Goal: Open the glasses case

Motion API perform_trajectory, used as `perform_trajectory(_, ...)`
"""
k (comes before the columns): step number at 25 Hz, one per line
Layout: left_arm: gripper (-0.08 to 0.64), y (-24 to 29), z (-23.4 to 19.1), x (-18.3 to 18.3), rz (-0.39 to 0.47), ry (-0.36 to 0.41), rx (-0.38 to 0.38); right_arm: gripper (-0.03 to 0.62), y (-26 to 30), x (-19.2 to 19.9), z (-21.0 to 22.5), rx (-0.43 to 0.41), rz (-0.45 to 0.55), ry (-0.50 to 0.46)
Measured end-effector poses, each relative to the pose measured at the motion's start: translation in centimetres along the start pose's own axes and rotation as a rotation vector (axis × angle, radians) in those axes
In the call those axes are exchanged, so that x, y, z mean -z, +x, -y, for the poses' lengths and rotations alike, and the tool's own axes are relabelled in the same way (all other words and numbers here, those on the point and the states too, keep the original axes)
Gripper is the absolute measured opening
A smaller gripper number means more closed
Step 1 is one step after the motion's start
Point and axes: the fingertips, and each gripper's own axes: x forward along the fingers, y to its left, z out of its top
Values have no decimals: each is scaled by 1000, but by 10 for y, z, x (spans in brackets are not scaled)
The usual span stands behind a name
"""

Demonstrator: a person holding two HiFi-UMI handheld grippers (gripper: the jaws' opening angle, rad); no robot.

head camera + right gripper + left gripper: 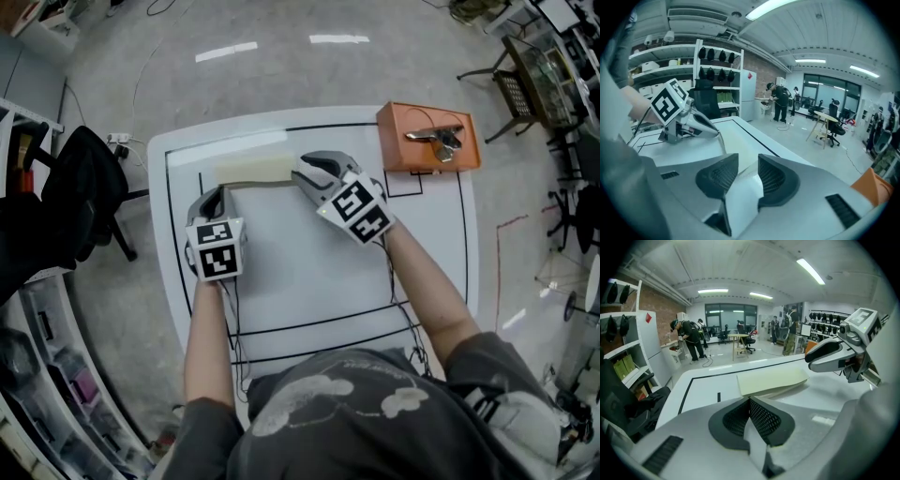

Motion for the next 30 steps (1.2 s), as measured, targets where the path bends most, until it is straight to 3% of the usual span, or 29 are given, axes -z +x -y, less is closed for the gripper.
perform_trajectory(4,2,1,1,1,-9,4,1,232,9,6,-15,-58,-37,-150)
perform_trajectory(8,2,1,1,1,-12,1,5,282,18,12,-19,-49,-76,-252)
perform_trajectory(11,2,1,1,1,-15,-2,8,276,22,11,-19,-33,-83,-283)
perform_trajectory(15,2,2,1,1,-18,0,8,216,25,9,-14,6,-77,-305)
perform_trajectory(24,2,2,0,2,-22,-16,23,163,19,-1,-16,0,-54,-287)
perform_trajectory(30,2,2,0,2,-25,-19,25,163,17,-14,-7,3,-28,-256)
